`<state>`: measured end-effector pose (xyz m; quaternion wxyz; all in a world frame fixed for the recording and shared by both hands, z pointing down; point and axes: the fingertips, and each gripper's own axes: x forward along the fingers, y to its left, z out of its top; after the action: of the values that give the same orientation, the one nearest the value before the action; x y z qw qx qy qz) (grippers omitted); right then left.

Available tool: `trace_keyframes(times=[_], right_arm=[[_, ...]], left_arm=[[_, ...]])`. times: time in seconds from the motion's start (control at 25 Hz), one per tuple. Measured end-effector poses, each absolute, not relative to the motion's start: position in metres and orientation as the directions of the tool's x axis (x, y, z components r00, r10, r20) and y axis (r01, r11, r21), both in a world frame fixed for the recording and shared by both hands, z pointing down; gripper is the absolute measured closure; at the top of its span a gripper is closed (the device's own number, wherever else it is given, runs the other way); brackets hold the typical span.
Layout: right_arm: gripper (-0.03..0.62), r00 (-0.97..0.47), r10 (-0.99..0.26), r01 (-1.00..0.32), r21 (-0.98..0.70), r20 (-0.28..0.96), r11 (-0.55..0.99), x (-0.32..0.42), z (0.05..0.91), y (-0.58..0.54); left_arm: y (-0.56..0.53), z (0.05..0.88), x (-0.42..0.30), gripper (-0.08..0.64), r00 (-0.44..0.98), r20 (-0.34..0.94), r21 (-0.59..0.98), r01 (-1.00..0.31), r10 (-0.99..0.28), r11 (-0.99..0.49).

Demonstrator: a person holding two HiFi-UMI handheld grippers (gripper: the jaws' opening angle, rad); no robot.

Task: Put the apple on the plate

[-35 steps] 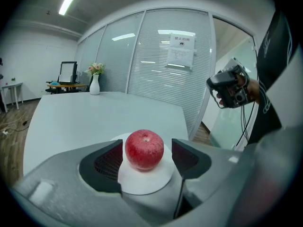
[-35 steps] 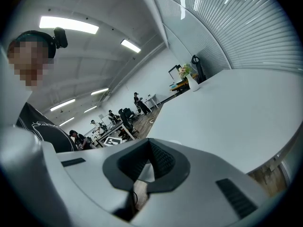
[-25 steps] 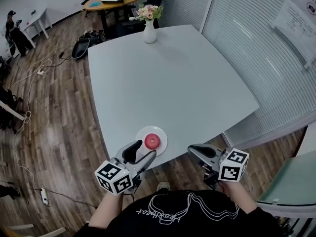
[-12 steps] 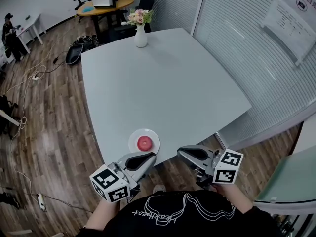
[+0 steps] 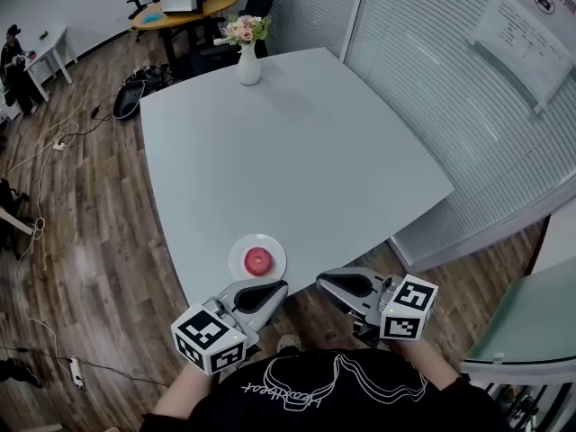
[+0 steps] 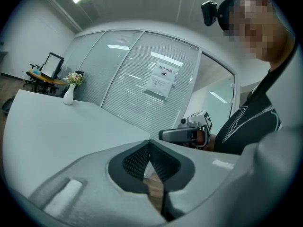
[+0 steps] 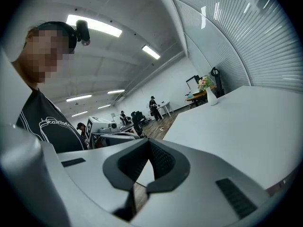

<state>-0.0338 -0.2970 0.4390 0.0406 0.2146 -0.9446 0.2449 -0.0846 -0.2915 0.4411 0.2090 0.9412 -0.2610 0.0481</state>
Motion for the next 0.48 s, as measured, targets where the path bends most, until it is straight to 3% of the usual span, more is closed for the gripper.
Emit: trace_keyframes(times=[0.48], right_arm=[[0.584, -0.907, -0.382, -0.421, -0.436, 0.179, 0.795, -0.0397, 0.4332, -0.2937]], left_arm=[[-0.292, 0.4337, -0.0912, 0.546, 0.844, 0.201, 0.349, -0.537, -0.498, -0.768]])
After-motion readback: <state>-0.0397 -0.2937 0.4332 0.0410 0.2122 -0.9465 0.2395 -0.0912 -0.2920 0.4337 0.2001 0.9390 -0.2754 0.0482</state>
